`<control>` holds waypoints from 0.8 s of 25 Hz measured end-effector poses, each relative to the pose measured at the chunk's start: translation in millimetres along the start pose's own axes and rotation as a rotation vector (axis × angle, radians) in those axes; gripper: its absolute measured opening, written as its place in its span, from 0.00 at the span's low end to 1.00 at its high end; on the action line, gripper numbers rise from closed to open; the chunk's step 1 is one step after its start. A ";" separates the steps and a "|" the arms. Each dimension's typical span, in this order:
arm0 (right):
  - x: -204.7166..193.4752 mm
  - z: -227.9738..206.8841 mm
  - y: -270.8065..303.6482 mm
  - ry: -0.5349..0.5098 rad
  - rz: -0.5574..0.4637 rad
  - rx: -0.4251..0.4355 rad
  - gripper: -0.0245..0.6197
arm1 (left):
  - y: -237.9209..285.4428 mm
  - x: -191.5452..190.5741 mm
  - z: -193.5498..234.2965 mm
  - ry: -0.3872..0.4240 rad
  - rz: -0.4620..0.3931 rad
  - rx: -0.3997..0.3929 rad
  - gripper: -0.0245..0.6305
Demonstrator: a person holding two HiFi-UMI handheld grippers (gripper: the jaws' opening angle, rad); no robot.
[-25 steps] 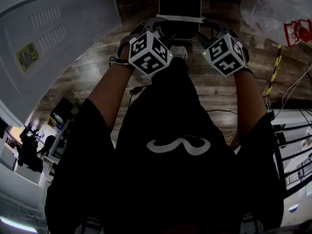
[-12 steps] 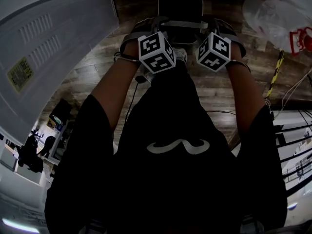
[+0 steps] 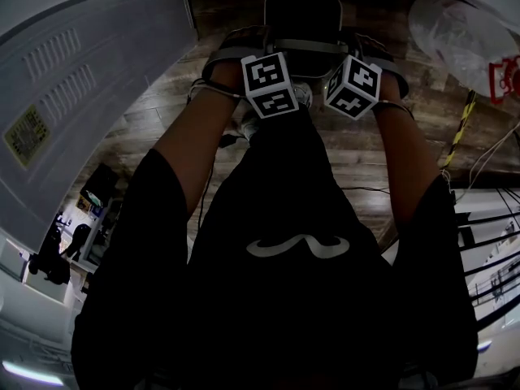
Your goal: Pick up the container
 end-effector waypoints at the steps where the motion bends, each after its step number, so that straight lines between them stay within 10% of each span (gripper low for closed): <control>1: -0.7 -1.2 0.7 0.002 0.000 -0.008 0.26 | 0.9 0.6 -0.3 0.006 0.002 0.003 0.32; 20: 0.5 1.2 3.3 -0.042 0.011 0.000 0.17 | 2.5 -2.9 -4.6 0.150 0.037 0.026 0.18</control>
Point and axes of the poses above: the fingertips, and each gripper's own axes: y forward along the fingers, z to its left, x out of its top, the point moved 3 cm from there along -y, backward along the fingers, and after that the axes turned 9 degrees about y, right-handed, at the moved point
